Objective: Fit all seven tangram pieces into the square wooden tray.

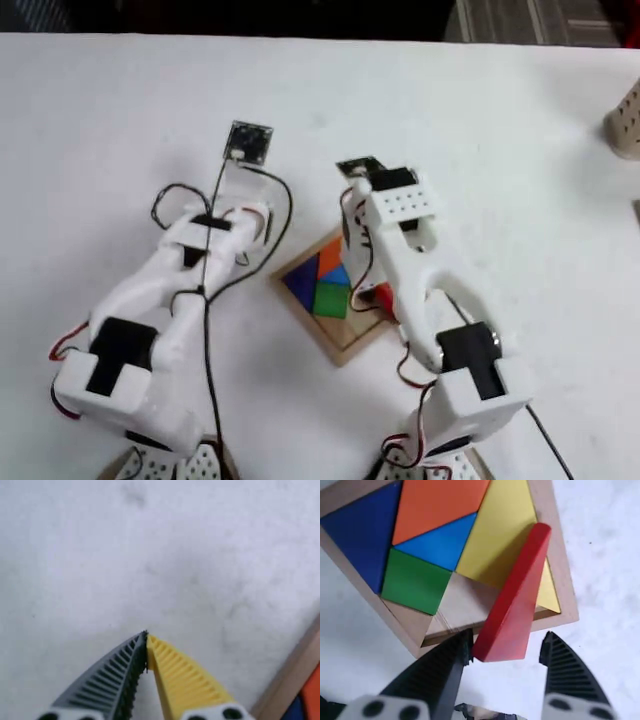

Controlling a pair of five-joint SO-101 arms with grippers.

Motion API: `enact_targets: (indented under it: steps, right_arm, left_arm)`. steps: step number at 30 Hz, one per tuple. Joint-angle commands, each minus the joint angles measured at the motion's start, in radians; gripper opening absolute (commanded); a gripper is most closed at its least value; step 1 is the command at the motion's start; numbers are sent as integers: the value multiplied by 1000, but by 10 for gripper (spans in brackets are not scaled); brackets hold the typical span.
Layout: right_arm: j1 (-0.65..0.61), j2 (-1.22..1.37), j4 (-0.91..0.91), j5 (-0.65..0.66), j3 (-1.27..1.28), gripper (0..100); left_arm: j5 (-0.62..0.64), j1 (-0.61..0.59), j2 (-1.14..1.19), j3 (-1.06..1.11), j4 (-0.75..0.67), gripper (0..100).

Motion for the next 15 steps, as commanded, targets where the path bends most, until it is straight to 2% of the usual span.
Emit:
enact_targets:
  steps: [1, 6, 10, 15]
  right_arm:
    - [-4, -70, 48, 18, -80, 216]
    - [-62, -70, 136, 95, -144, 216]
    - [-113, -70, 145, 100, -192, 216]
    - [-61, -87, 200, 107, -273, 214]
  left_arm:
    - [11, -10, -5, -46, -2, 23]
    - [11, -10, -5, -48, -2, 23]
    - [11, -10, -5, -48, -2, 23]
    - [11, -12, -7, -41, 5, 23]
